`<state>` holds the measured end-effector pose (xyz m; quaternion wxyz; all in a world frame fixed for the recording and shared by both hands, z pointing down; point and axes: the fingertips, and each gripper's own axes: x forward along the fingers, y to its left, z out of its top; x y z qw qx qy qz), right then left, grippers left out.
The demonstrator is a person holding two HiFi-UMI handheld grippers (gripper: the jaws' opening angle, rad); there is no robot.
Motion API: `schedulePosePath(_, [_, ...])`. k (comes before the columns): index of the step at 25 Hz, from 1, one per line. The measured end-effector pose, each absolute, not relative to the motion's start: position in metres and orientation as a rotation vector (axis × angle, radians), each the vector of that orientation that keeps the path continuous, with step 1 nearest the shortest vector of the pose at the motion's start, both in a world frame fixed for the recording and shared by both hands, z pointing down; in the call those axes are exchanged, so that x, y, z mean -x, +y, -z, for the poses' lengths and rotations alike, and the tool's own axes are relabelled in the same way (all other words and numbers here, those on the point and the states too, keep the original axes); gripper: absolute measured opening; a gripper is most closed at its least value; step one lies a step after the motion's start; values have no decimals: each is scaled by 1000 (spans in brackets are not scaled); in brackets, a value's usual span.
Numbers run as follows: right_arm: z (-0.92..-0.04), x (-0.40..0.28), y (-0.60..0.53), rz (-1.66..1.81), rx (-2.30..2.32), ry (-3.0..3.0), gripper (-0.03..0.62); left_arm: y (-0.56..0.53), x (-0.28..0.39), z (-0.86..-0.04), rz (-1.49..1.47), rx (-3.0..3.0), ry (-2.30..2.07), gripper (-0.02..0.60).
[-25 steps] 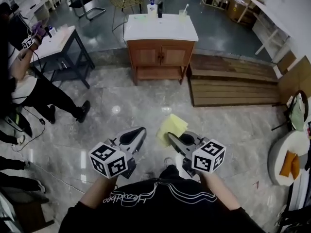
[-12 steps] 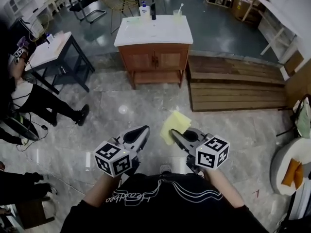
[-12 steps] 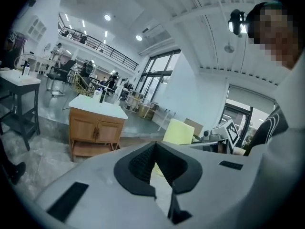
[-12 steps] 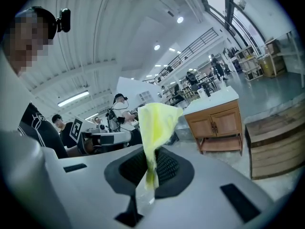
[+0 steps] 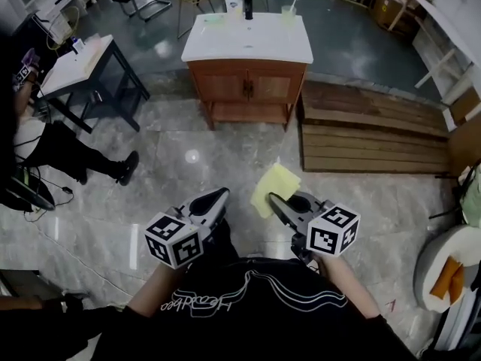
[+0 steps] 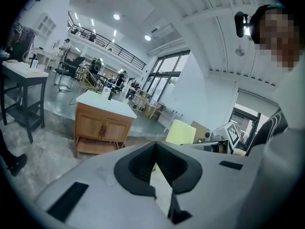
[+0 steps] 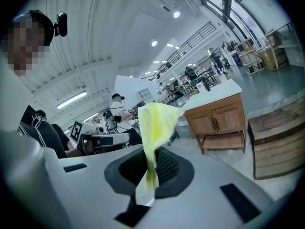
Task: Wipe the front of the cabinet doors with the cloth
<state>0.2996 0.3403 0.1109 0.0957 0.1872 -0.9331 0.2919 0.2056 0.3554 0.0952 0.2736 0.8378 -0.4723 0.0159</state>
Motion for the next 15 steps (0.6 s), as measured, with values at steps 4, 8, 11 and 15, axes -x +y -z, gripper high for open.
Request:
schedulePosePath(4, [-132,-258,309,-863,-543,-2726,41,322,-163,-118,-13,-2220,-1270,6])
schedulePosePath(8, [-153,-203,258,-896,-537,-2687,41,272,-104,-140,10,-2166,-1277,6])
schedulePosePath(11, [-165,-149,208,-933,-533,-2669,41,225,-51,-152,-36,-2161,-1291,6])
schedulePosePath(15, [-183,-83,146,-903,-554,-2608,41,163,25,-174,-57,-2123,-1296,6])
